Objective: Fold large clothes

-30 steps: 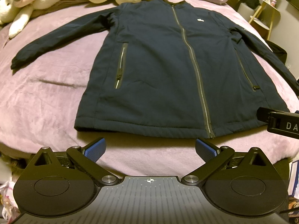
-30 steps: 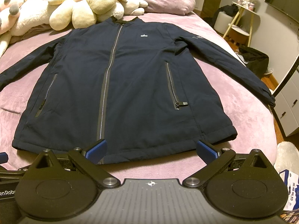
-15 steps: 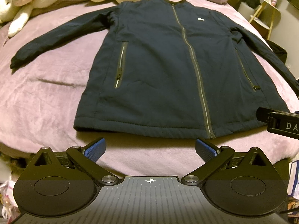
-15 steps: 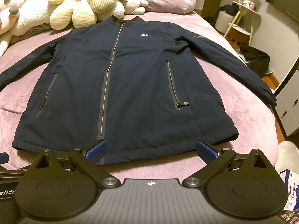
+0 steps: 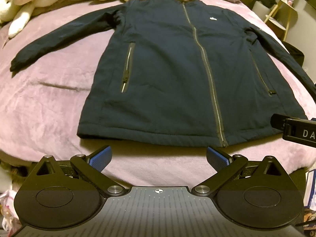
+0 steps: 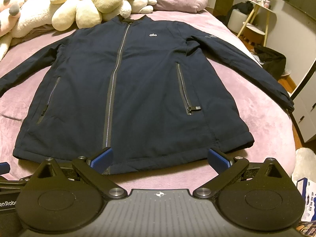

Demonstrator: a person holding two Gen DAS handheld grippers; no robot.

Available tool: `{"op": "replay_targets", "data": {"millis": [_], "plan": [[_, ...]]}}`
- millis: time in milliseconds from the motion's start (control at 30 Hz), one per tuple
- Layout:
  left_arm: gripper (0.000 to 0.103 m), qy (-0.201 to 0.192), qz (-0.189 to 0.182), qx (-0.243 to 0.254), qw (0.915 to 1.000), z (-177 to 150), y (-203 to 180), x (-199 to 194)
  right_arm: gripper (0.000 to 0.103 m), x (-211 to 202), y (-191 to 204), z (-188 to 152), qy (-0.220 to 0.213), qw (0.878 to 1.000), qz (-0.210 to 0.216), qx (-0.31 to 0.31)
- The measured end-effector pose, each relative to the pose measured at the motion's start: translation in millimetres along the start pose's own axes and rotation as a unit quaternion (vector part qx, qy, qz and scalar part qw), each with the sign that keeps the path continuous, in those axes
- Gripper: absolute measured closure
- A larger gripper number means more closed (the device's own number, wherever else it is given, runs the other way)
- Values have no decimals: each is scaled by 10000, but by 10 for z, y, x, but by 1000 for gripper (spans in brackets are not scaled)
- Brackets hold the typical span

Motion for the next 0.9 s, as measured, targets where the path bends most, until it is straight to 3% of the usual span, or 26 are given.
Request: {"op": "replay_targets", "data": {"millis": [900], "plan": [[0,277,-54,27,9996,8,-34,180,1,166,-41,-29,140,9990,364,201]]}}
Point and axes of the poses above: each gripper's, at about its wrist camera, not at the fingertips, and x roughly the way its jaws point, y to its left, z to its top, the point moved 7 cm from there along x, roughly the way its jaws point, and after that the axes turned 5 degrees about z, right-handed, at the moved point
